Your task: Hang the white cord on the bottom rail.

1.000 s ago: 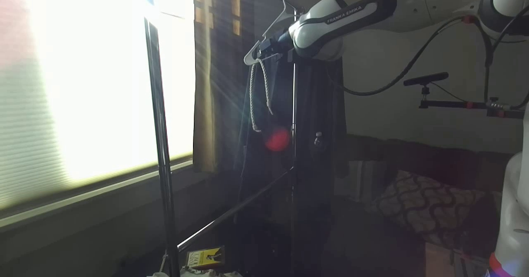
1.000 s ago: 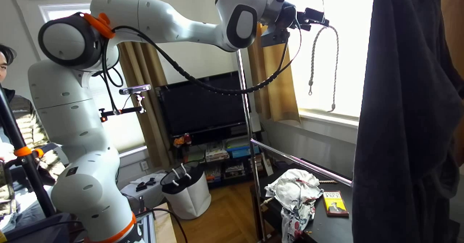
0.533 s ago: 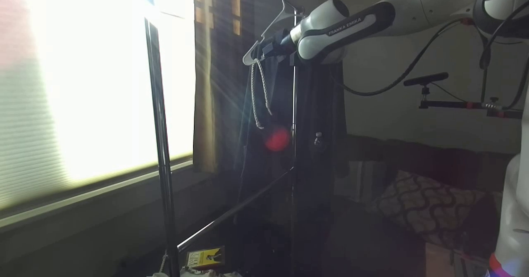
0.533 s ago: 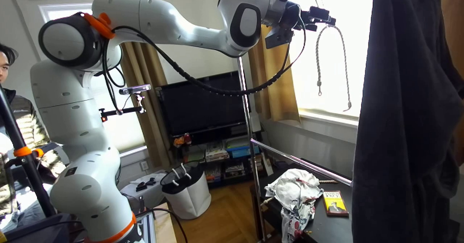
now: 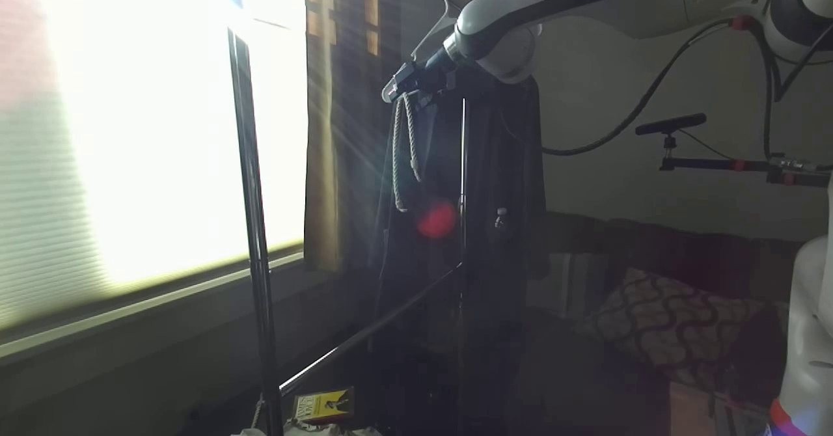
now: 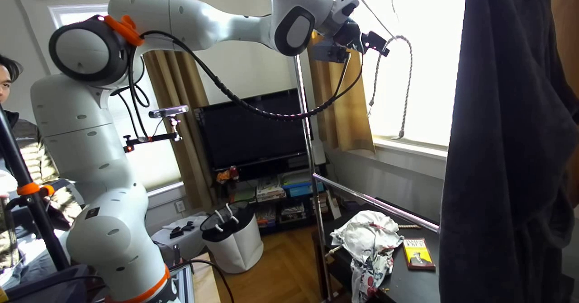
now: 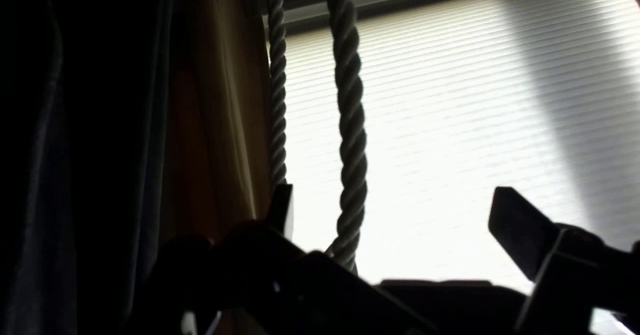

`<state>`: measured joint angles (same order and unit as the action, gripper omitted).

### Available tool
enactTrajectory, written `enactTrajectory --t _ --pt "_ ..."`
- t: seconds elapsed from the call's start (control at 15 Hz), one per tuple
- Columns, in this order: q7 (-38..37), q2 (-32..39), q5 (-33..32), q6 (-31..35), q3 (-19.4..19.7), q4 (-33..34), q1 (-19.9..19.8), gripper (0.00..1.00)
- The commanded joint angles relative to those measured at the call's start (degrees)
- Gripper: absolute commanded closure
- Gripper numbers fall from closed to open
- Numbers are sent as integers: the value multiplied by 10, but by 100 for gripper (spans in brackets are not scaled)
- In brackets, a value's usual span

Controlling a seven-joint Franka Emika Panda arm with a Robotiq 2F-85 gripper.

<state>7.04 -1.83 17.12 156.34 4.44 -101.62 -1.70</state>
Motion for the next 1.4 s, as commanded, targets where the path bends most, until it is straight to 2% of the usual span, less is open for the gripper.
enactTrajectory --t 0.0,0.13,0.4,0.47,0.6,0.87,1.13,1.27,1.33 --pt "-14 -3 -1 -27 4 8 -10 0" --pt "1 4 17 10 8 9 -8 0" --pt "-11 8 -6 59 10 5 -12 2" --pt "-10 9 -11 65 11 4 -13 26" --pt "-8 9 -16 65 12 4 -13 30" --pt "15 8 4 53 12 7 -11 62" --pt "86 9 63 46 10 14 -5 92" --pt "105 9 77 43 10 15 -5 99" --pt "111 9 79 42 10 14 -6 99"
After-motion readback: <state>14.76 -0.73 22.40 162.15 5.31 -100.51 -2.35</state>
